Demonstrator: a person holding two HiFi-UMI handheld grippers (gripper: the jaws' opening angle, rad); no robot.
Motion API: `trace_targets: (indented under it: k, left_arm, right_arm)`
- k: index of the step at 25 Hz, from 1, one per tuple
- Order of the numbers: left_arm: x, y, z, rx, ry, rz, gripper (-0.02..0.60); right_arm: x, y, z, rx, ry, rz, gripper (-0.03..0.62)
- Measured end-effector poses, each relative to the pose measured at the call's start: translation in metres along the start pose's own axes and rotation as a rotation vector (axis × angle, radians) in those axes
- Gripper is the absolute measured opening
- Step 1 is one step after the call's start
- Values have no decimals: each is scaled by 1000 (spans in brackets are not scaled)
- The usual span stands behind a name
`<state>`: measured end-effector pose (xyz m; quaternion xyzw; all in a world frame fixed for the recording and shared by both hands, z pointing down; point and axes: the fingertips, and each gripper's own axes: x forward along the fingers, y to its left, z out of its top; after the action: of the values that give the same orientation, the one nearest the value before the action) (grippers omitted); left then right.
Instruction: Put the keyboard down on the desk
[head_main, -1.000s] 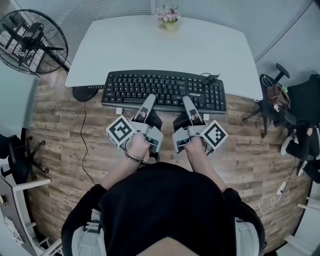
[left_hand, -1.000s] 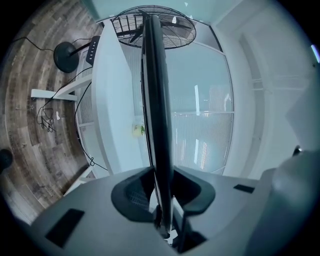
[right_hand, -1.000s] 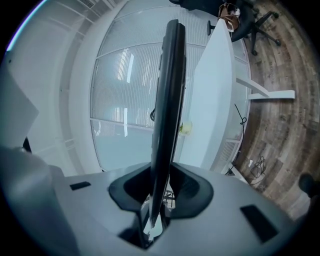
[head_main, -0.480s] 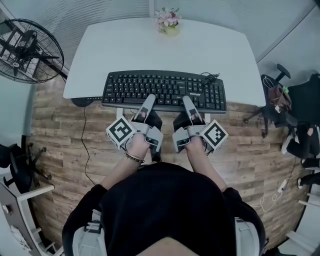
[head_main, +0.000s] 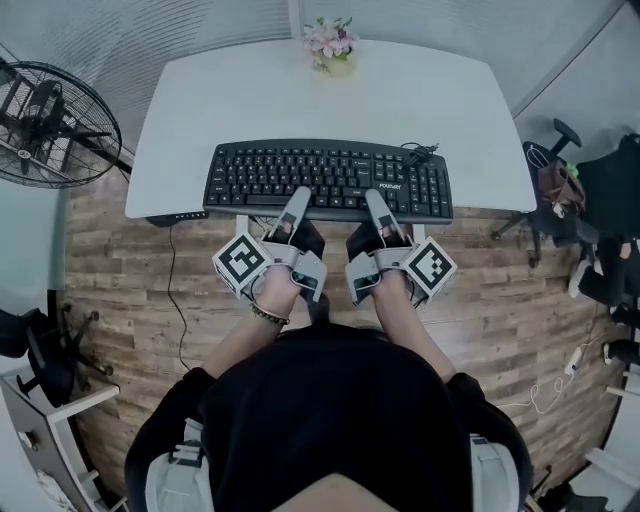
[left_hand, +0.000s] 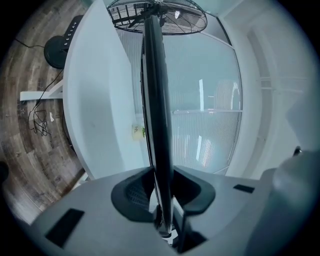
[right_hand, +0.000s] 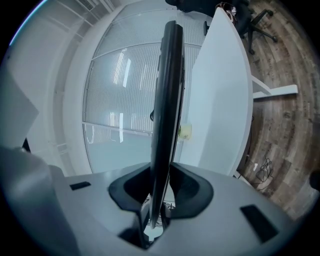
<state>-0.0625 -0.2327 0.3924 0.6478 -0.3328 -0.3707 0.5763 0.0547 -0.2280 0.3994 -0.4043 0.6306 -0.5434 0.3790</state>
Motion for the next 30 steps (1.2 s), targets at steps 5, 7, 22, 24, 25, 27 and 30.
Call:
trace_targets:
  k: [5,7,22,24,25,27,30]
  left_arm:
    - [1,2,-2,-4,9,-3,97]
    - [6,6,-1,6,10,12,97]
    - [19,6,3,5,-73,35,97]
    - [12,12,4,22,-78,55,97]
    - [11,11,2,14,-81,53,97]
    - [10,12,-1,-6,-84,49,97]
    - [14,17,1,-16,-84,55,97]
  right_arm:
    - [-2,-3,0,8,-9,-7,94]
    - [2,-4,6,8,-5,-11,94]
    - [22,-2,20,11,76,-13,94]
    - [20,-3,17,7,85,-13,94]
    - [18,-3,15,6,88,-14,94]
    - [15,-6,15,7,90,-20,94]
    - [20,-13,15,13,94,-38,94]
